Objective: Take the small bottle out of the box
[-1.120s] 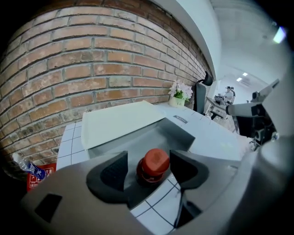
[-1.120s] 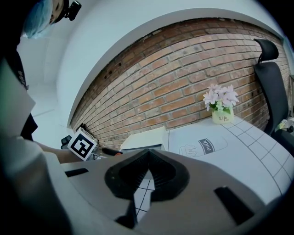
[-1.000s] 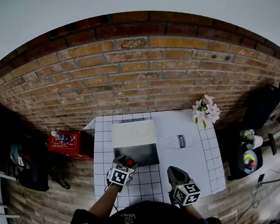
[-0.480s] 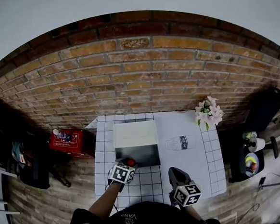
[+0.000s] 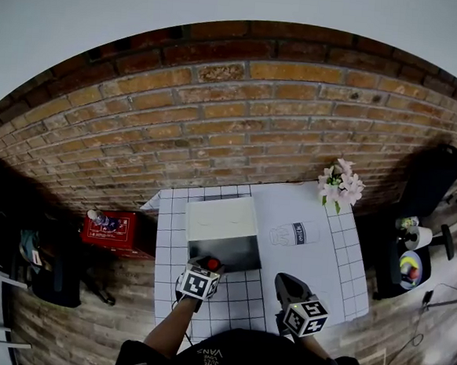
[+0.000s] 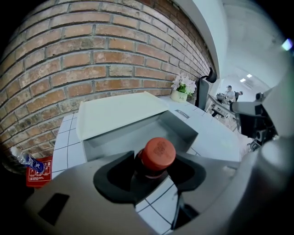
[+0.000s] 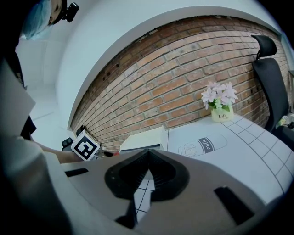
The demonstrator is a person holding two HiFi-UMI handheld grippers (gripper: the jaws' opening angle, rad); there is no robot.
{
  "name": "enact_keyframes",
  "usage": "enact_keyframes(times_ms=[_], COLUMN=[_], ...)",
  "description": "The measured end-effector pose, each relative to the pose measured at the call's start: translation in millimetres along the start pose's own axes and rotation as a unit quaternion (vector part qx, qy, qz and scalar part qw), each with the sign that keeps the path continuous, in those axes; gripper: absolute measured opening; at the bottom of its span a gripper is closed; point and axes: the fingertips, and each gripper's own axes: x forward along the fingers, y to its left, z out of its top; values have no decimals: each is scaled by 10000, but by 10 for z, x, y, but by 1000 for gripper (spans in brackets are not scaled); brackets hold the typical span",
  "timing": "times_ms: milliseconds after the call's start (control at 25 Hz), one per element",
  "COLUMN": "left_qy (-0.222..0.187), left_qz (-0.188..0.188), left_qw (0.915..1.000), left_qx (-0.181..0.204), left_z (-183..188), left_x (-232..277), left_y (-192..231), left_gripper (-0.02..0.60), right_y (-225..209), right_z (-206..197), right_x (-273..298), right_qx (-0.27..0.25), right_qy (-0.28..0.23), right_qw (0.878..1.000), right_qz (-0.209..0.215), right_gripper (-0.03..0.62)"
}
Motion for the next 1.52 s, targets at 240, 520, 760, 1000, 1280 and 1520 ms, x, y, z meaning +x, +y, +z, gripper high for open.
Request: enact_keyframes(times_ms=[240, 520, 760, 1000, 1280, 1520], left_qy=[-345, -735, -1040, -1252, -1457, -1626], left_qz=[112, 191, 234, 237, 272, 263], left_qw=[9993, 9971, 9942, 9916, 9887, 9861], left_qx=[15, 91, 166, 206, 226, 208], left_z=[118, 221, 239, 123, -99, -312], left_x=[-133, -378, -627, -870, -1148, -1381], left_y=[5, -36, -122, -209, -315, -394], left_gripper=[221, 220, 221, 220, 219, 220], right_y=[30, 132, 247, 416, 609, 776], right_z=[13, 36, -17, -118, -310, -509], right_x=[-54, -166, -325, -500, -717, -857], right_qx=[-48, -123, -137, -134, -239, -280], right_qy=[-69, -176, -262, -352, -380, -331], right_qw=[10000, 9998, 9996, 9993, 9990, 9991], right_qz=[13, 38, 34, 38, 33, 24], right_gripper=[-2, -2, -2, -2, -2, -2])
